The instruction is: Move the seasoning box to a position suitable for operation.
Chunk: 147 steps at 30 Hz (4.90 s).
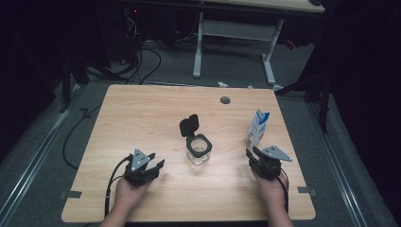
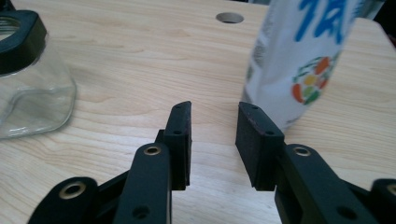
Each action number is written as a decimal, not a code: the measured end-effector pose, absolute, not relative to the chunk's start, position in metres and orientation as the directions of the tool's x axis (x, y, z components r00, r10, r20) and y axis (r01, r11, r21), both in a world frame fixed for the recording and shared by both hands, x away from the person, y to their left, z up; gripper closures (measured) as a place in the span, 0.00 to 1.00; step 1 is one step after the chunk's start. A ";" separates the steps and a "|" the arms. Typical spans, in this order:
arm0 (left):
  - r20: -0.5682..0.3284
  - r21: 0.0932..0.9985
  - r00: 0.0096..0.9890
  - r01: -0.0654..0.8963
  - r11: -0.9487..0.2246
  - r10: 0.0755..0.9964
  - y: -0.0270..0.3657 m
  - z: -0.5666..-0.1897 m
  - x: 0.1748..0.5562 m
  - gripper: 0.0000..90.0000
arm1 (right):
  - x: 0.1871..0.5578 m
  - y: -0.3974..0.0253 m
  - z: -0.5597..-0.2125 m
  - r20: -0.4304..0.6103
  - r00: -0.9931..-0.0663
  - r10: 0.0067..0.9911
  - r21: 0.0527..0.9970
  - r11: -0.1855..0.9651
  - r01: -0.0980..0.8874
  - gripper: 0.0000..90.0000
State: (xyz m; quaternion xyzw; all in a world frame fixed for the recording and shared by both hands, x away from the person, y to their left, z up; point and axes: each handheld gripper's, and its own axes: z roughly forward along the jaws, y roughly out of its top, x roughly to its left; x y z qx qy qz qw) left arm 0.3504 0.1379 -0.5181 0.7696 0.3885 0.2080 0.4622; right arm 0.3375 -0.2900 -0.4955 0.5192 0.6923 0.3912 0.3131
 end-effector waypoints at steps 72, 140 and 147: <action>-0.036 0.871 0.626 0.402 -0.283 0.779 0.140 -0.524 0.348 0.56 | 0.374 -0.297 -0.484 -0.005 -0.187 0.982 0.880 0.093 0.466 0.96; -0.050 0.865 0.636 0.413 -0.285 0.770 0.142 -0.525 0.348 0.54 | 0.363 -0.287 -0.488 -0.018 -0.160 0.987 0.896 0.087 0.436 0.94; -0.052 0.865 0.638 0.413 -0.285 0.768 0.142 -0.525 0.348 0.53 | 0.364 -0.290 -0.487 -0.016 -0.180 0.984 0.891 0.096 0.444 0.95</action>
